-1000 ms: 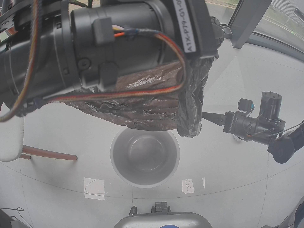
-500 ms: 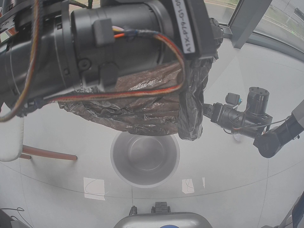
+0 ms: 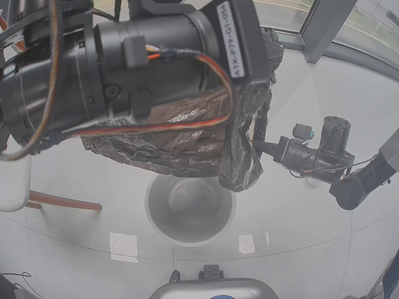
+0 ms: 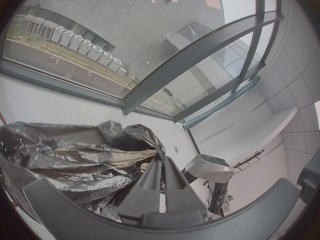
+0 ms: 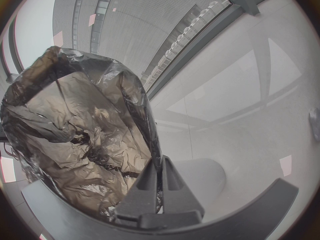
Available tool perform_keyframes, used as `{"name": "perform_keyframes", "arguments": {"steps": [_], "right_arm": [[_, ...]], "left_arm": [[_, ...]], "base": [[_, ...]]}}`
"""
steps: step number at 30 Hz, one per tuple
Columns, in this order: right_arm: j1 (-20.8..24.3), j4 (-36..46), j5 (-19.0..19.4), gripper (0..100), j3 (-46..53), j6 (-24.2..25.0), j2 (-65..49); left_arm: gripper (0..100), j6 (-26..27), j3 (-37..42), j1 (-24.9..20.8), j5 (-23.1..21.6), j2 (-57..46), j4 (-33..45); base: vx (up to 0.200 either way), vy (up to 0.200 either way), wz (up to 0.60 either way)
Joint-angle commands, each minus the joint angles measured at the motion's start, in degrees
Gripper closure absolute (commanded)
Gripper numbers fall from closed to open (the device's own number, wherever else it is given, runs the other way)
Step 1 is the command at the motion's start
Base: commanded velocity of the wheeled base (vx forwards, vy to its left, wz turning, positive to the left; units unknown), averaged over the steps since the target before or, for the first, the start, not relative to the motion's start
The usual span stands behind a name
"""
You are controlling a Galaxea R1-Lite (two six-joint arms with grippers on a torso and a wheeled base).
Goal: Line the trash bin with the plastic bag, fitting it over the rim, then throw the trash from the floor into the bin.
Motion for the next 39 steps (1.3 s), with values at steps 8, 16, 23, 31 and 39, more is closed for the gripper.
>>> {"name": "perform_keyframes", "arguments": {"steps": [8,16,23,31,39], "right_arm": [[-0.31,4.42,-0.06,100,14.99,-0.74,-20.62],[-0.22,17.69,1.44,100,21.06,-0.48,-38.46],[-0.05,26.83,5.75,100,22.73,-0.3,-46.11],[4.0,27.62,6.54,100,24.22,-0.22,-48.13],[8.66,27.36,7.68,100,26.33,-0.04,-49.63]], "left_arm": [[100,-3.33,11.42,4.12,2.63,-0.73,-0.21],[100,-12.56,9.05,3.95,2.98,-2.58,-0.12],[100,-14.76,8.08,2.89,3.24,-3.99,0.41],[100,-14.58,6.94,2.45,3.07,-6.36,0.41],[100,-14.58,11.95,0.26,2.89,-9.61,1.55]], "base": [[0.0,0.0,0.0],[0.0,0.0,0.0],[0.0,0.0,0.0],[0.0,0.0,0.0],[0.0,0.0,0.0]]}}
